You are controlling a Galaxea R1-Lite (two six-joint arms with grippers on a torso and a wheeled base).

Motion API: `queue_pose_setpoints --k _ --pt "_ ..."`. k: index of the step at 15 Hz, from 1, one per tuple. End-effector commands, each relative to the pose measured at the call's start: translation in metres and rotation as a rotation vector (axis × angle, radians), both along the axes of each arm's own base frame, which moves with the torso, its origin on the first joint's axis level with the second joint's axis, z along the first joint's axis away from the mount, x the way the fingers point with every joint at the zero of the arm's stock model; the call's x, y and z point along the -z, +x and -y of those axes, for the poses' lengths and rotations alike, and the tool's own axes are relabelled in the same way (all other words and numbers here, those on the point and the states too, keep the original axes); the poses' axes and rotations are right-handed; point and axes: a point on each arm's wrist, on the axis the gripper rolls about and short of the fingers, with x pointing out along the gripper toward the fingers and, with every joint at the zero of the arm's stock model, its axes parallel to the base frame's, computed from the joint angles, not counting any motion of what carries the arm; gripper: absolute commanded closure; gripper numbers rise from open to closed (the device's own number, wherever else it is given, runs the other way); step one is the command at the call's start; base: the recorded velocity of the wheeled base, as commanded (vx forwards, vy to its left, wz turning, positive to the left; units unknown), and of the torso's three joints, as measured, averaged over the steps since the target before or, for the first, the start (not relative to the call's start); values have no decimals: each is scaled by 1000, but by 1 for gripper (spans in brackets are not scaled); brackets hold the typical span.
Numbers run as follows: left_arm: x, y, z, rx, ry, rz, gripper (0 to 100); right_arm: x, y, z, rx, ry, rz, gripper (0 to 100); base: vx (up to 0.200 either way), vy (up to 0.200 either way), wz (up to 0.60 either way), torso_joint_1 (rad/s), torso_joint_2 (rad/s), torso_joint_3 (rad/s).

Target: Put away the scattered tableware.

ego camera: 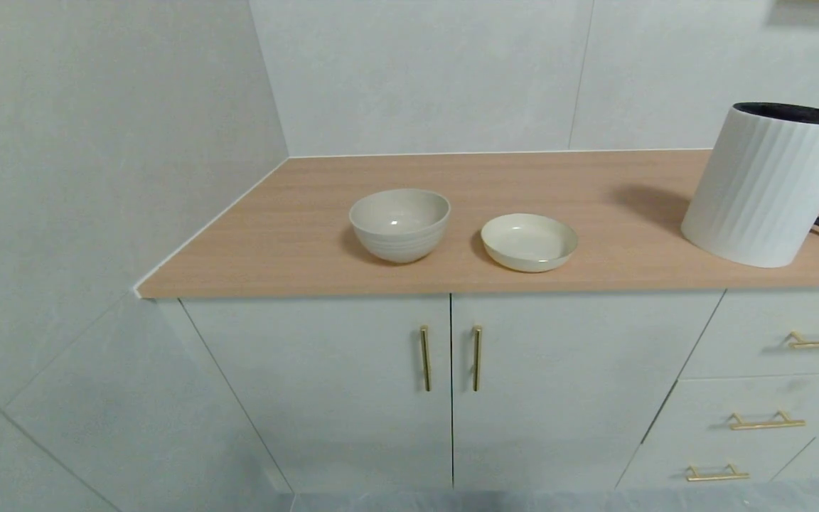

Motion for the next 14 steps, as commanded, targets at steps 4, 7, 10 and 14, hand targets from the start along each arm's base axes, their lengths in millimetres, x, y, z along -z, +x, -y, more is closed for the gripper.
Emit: queue_pose_setpoints --k 4,7,10,14 --pt "0 0 0 0 0 1 0 0 0 0 0 0 -1 0 0 0 0 -182 475 288" --pt "0 0 0 0 0 1 0 0 0 0 0 0 -1 0 0 0 0 -159 463 294" --pt "0 0 0 0 0 1 0 0 0 0 0 0 0 0 0 0 0 -136 455 308" --pt "0 0 0 0 0 1 0 0 0 0 -2 -1 0 0 0 0 0 -73 283 198"
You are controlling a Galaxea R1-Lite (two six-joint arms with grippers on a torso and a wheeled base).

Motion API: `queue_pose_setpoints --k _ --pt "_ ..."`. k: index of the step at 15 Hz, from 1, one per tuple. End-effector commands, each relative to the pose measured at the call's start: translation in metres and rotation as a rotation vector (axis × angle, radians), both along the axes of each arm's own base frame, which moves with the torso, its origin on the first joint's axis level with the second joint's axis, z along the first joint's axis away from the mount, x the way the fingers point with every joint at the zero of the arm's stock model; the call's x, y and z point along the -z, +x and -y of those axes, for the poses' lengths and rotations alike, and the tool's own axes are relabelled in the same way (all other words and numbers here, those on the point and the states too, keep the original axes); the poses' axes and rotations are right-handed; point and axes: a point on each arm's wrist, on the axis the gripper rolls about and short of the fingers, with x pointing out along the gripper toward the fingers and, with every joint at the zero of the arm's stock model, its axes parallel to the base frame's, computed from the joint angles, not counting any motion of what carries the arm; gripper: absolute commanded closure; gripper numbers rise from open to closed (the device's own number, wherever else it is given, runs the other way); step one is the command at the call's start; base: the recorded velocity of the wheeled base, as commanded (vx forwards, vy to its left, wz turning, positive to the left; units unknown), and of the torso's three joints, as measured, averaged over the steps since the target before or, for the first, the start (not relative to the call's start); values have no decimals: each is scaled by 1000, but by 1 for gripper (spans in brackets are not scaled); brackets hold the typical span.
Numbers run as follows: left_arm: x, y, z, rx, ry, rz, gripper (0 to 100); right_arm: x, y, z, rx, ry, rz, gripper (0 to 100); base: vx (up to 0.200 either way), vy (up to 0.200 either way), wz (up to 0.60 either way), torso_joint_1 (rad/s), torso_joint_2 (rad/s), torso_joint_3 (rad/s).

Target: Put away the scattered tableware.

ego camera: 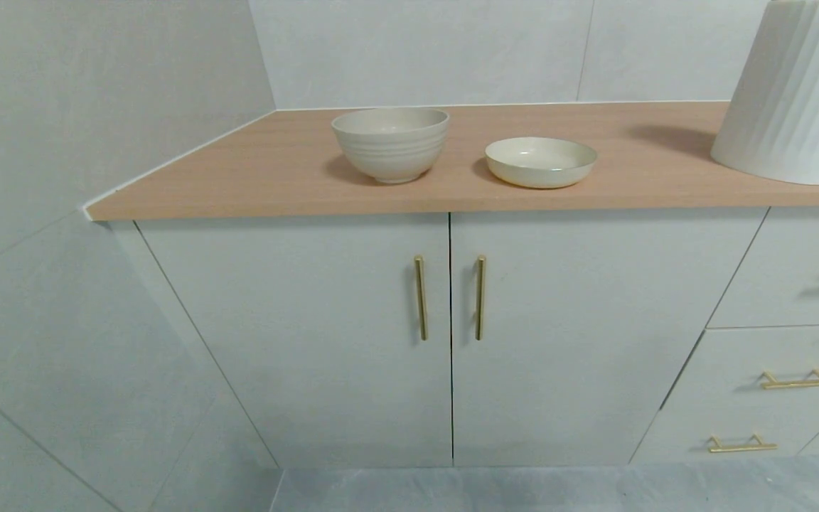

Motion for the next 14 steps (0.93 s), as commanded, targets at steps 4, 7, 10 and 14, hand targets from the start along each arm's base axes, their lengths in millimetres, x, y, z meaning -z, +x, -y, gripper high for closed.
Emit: queue_pose_setpoints --k 4,7,10,14 --pt "0 0 0 0 0 0 0 0 0 0 -1 -2 -1 0 0 0 0 -4 18 9" --pt "0 0 0 0 0 0 0 1 0 0 -1 -16 -3 0 0 0 0 0 0 0" --pt "0 0 0 0 0 0 0 1 0 0 1 -25 -3 0 0 0 0 0 0 0" --pt "0 0 0 0 0 0 0 -1 0 0 2 -28 5 0 0 0 0 0 0 0"
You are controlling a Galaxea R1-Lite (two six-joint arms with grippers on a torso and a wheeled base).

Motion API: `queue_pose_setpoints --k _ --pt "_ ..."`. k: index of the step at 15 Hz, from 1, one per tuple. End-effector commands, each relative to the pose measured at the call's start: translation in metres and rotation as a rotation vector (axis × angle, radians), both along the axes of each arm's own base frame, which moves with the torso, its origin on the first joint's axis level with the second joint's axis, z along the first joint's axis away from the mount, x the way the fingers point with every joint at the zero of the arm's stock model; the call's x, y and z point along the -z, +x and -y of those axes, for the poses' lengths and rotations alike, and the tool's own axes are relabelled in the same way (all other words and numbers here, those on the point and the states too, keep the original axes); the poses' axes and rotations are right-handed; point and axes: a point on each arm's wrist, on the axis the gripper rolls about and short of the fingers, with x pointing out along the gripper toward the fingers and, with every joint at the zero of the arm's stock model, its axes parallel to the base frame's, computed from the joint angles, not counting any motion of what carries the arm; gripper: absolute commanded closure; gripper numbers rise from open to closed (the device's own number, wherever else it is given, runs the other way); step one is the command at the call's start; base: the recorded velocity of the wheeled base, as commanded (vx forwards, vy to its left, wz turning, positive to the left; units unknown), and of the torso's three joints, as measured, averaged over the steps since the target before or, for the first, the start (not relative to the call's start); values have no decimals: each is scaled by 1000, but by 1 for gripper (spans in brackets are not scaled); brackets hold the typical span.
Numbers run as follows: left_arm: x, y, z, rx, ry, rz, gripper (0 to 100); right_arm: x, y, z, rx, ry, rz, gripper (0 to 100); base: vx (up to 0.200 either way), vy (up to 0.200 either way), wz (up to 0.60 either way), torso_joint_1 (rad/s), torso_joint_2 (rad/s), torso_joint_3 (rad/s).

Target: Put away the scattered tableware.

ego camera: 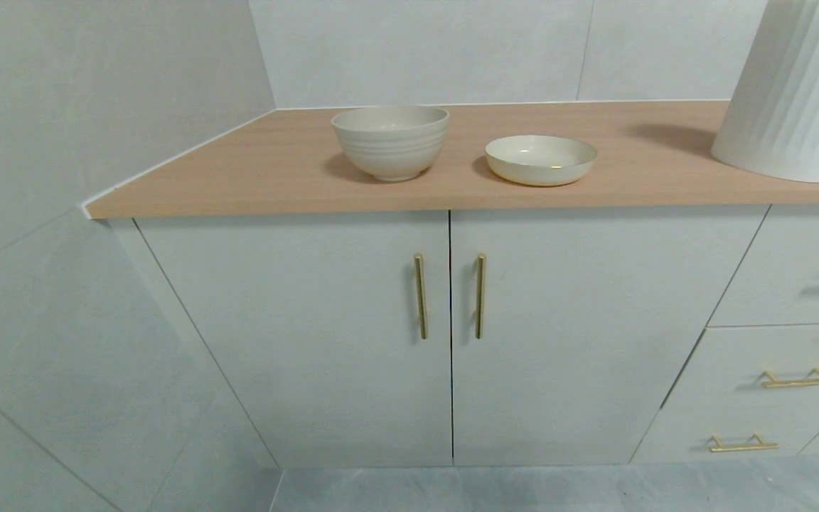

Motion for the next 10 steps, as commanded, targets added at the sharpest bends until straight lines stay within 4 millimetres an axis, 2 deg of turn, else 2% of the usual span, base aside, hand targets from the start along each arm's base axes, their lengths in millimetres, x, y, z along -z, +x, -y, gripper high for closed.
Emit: queue_pose_setpoints --k 1,2,3,6,10 --pt "0 0 0 -1 0 0 0 -10 -2 0 -12 6 52 0 0 0 0 0 0 0" --pt "0 0 0 -1 0 0 0 -28 -9 -1 -39 13 121 0 0 0 0 0 0 0" --pt "0 0 0 -1 0 0 0 -32 -10 -1 -56 15 124 0 0 0 0 0 0 0" --pt "0 0 0 -1 -2 0 0 -22 -4 -2 -124 12 -63 0 0 0 0 0 0 0" --pt "0 0 0 -1 -2 0 0 -35 5 -3 -203 20 -148 0 0 0 0 0 0 0"
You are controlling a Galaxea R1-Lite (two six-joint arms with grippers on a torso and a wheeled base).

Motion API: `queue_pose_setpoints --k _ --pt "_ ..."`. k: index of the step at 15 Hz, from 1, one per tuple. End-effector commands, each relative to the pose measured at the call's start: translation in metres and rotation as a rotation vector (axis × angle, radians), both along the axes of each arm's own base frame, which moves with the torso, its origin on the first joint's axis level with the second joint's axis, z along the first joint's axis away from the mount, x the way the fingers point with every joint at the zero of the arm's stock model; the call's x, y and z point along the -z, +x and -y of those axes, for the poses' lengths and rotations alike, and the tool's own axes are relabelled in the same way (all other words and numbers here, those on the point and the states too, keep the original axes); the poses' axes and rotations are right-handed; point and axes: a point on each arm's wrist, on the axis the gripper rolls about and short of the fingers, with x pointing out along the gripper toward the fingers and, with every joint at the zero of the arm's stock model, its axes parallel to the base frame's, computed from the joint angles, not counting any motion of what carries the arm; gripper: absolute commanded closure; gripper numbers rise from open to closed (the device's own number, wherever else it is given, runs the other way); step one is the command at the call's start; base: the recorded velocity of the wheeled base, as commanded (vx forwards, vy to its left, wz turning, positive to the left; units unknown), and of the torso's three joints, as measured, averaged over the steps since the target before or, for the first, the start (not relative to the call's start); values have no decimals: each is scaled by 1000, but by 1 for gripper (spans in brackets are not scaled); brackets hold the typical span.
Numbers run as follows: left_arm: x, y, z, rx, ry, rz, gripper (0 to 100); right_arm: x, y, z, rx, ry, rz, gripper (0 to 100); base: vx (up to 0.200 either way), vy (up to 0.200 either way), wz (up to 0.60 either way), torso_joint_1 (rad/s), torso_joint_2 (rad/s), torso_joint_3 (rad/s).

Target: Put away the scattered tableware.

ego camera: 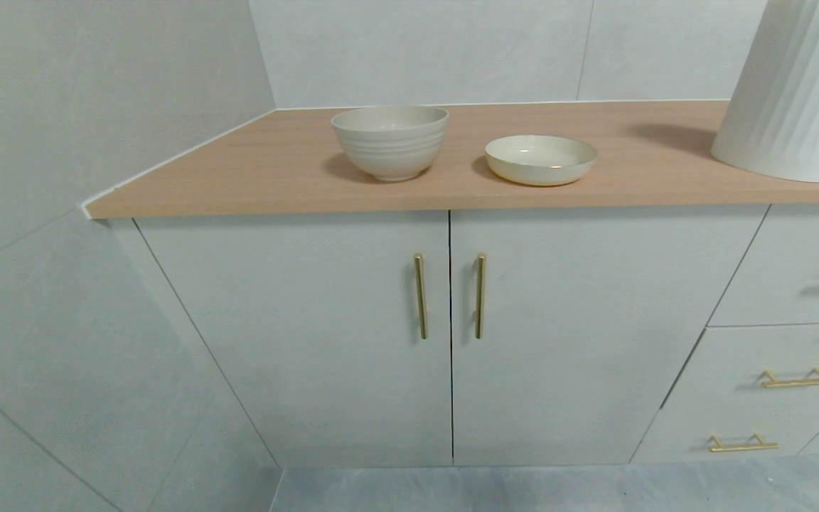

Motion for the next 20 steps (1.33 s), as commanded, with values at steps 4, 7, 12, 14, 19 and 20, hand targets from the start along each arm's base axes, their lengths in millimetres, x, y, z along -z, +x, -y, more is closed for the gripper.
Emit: queue_pose_setpoints --k 4,7,12,14,19,20 --pt "0 0 0 0 0 0 0 -42 64 -5 -96 -46 -317 0 0 0 0 0 0 0" --pt "0 0 0 0 0 0 0 -46 98 -14 -187 -61 -391 0 0 0 0 0 0 0" --pt "0 0 0 0 0 0 0 -51 178 -49 -306 -58 -382 0 0 0 0 0 0 0" --pt "0 0 0 0 0 0 0 -54 201 -62 -340 -64 -379 0 0 0 0 0 0 0" --pt "0 0 0 0 0 0 0 -70 248 -113 -464 -70 -353 0 0 0 0 0 0 0" --pt "0 0 0 0 0 0 0 -73 255 -128 -502 -71 -345 0 0 0 0 0 0 0"
